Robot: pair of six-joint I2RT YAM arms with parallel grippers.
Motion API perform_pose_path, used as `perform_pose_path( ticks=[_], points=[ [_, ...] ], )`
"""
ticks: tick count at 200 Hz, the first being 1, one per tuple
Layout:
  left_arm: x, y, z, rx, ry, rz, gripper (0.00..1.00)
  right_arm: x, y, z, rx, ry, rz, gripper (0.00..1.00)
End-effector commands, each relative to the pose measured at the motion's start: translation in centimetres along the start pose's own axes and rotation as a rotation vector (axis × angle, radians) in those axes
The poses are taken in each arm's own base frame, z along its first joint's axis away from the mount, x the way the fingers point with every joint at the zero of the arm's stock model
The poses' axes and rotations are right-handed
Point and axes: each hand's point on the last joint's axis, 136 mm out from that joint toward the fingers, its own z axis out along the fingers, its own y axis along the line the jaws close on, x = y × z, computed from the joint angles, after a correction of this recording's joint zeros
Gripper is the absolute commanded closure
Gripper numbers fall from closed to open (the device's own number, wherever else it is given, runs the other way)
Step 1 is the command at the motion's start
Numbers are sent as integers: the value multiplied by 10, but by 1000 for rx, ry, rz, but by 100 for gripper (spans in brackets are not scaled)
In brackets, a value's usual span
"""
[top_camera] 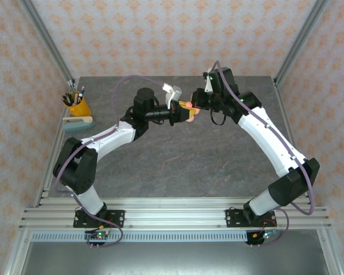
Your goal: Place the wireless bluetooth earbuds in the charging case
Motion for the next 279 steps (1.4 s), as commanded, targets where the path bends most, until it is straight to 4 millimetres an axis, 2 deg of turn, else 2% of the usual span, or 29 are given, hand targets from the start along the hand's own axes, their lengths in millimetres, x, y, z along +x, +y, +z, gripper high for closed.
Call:
perform_pose_path(
  ticks=[1, 12, 34, 55, 73, 85, 104, 135, 164, 180, 217, 257, 279],
  points=[
    [-54, 10, -17, -104, -149, 138, 100, 24, -10, -16, 61, 91, 28, 100],
    [-49, 6, -16, -90, -128, 162, 100, 13, -13, -22, 61, 57, 52, 99],
    [-43, 2, -16, -77, -107, 183, 100, -9, -20, -36, 32, -14, 116, 88],
    [-37, 2, -16, -72, -83, 179, 100, -19, -16, -47, -26, -47, 128, 65],
    [-36, 2, -15, -71, -76, 171, 100, -19, -17, -51, -32, -48, 119, 52],
    [-37, 4, -16, -88, -81, 171, 100, -17, -20, -50, -31, -42, 142, 44],
    [-34, 6, -16, -140, -61, 224, 100, -14, -22, -44, -62, -41, 227, 25],
    [-33, 8, -15, -250, -58, 333, 100, -16, -14, -27, -193, -63, 483, 4],
    [-37, 10, -13, -301, -89, 384, 100, -25, -7, -10, -339, -102, 714, 1],
    [-39, 9, -11, -311, -93, 397, 100, -34, -4, -10, -406, -146, 782, 1],
    [-38, 12, -7, -319, -99, 393, 100, -41, -1, -9, -453, -157, 829, 4],
    [-39, 12, -4, -323, -108, 387, 100, -38, 2, -3, -479, -140, 856, 12],
    [-40, 12, -2, -322, -112, 386, 100, -33, 3, 1, -476, -122, 860, 12]
  ],
)
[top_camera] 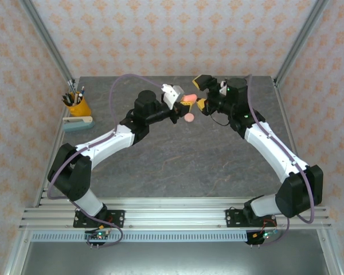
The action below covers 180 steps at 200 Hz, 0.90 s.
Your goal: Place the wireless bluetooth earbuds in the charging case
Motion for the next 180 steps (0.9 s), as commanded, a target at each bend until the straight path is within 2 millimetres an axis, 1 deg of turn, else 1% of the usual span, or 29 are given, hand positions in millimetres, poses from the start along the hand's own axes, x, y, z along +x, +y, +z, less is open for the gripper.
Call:
perform_pose_path(
  ticks=[1, 47, 70, 108, 157, 180],
  points=[
    [-21, -1, 2, -15, -72, 46, 100, 6, 6, 2, -41, 24, 17, 12],
    [-26, 3, 3, -36, -92, 39, 100, 18, -7, 9, -20, 51, 30, 12],
    [-26, 4, 4, -39, -95, 34, 100, 23, -10, 13, -16, 63, 36, 16],
    [-24, 4, 4, -37, -87, 28, 100, 25, -11, 18, -17, 70, 40, 26],
    [-17, 3, 3, -34, -52, 18, 100, 23, -13, 22, -11, 62, 42, 49],
    [-12, 2, 2, -30, -33, 12, 100, 21, -16, 24, -5, 56, 41, 57]
  ],
)
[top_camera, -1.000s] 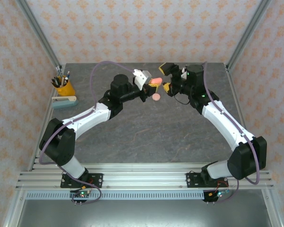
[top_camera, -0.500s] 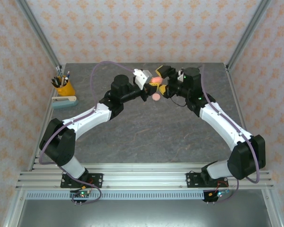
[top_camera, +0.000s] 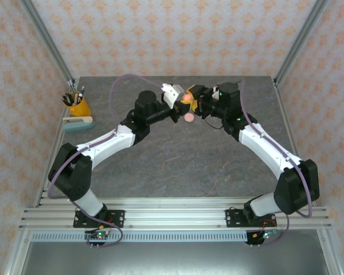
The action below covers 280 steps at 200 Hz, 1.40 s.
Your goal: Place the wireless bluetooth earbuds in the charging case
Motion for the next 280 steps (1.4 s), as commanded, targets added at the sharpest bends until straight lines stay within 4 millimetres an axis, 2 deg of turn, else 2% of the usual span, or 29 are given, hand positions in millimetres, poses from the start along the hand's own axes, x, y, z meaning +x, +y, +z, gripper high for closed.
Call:
perform_pose_path(
  ticks=[1, 38, 74, 81, 89, 95, 99, 100, 102, 103, 105, 107, 137, 160, 179, 225, 245, 260, 280],
  points=[
    [-7, -2, 1, -1, -10, 11, 100, 0, 5, 4, -19, -2, -20, 57],
    [1, -3, 0, 1, 14, -6, 100, -3, -2, 7, -3, -15, -8, 61],
    [11, -7, 0, 25, 57, -25, 100, -15, -16, 7, 17, -76, 23, 63],
    [13, -8, 0, 30, 65, -33, 95, -18, -19, 7, 23, -92, 31, 63],
    [16, -10, -1, 41, 70, -38, 85, -22, -23, 6, 28, -110, 39, 63],
    [18, -12, -1, 48, 74, -40, 70, -25, -25, 6, 32, -124, 44, 64],
    [19, -12, -2, 51, 78, -44, 51, -27, -28, 6, 36, -133, 49, 64],
    [19, -12, -2, 52, 79, -44, 43, -27, -28, 6, 36, -135, 50, 64],
    [20, -13, -2, 55, 84, -46, 17, -28, -29, 6, 38, -138, 53, 64],
    [20, -13, -2, 55, 86, -46, 9, -28, -30, 6, 39, -139, 53, 64],
    [21, -13, -2, 56, 89, -47, 2, -29, -30, 5, 37, -144, 54, 64],
    [22, -14, -2, 57, 92, -48, 1, -30, -30, 5, 37, -146, 54, 64],
    [29, -16, -7, 64, 120, -57, 0, -41, -42, 2, 71, -191, 62, 64],
    [33, -18, -12, 66, 132, -53, 0, -50, -59, -1, 119, -225, 76, 65],
    [35, -16, -18, 41, 136, -60, 1, -58, -81, -6, 195, -252, 89, 66],
    [28, 22, -40, -200, 133, -79, 0, -67, -155, -28, 475, -284, 138, 67],
    [27, 47, -54, -363, 157, -86, 0, -71, -183, -35, 591, -279, 161, 67],
    [26, 57, -61, -429, 182, -79, 0, -72, -197, -37, 651, -266, 179, 66],
    [25, 60, -66, -452, 205, -74, 0, -73, -211, -38, 730, -238, 193, 64]
  ],
)
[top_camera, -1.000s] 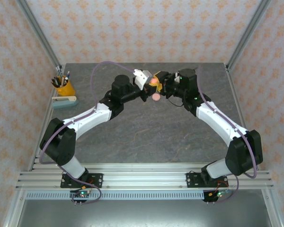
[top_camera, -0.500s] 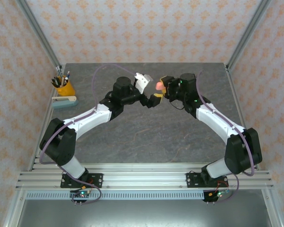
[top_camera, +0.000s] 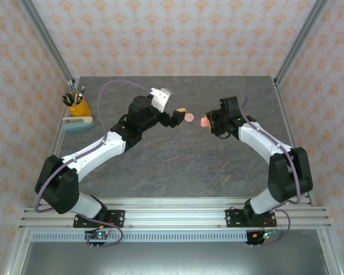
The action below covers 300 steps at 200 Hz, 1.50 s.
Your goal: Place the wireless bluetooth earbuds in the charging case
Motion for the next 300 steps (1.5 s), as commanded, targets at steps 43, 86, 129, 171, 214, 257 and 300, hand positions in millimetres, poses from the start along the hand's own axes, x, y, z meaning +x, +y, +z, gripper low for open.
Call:
perform_pose_path(
  ticks=[43, 86, 129, 171, 214, 257, 300],
  points=[
    [-8, 32, -19, -179, 35, -17, 0, -1, -46, 31, 275, 93, -6, 60],
    [-9, 38, -30, -214, 48, -15, 0, -4, -53, 41, 326, 97, -12, 39],
    [-20, 44, -40, -251, 43, -14, 0, -4, -42, 33, 303, 111, -37, 20],
    [-34, 77, -67, -408, -14, -57, 0, -21, 2, -39, 202, -36, -221, 0],
    [-27, 123, -106, -558, -62, -9, 0, -90, 30, -107, 233, -429, -511, 0],
    [17, 180, -150, -734, -82, -74, 0, -159, 6, -126, 390, -872, -709, 0],
    [112, 208, -161, -889, 58, -67, 0, -201, -54, -106, 577, -990, -745, 0]
  ],
)
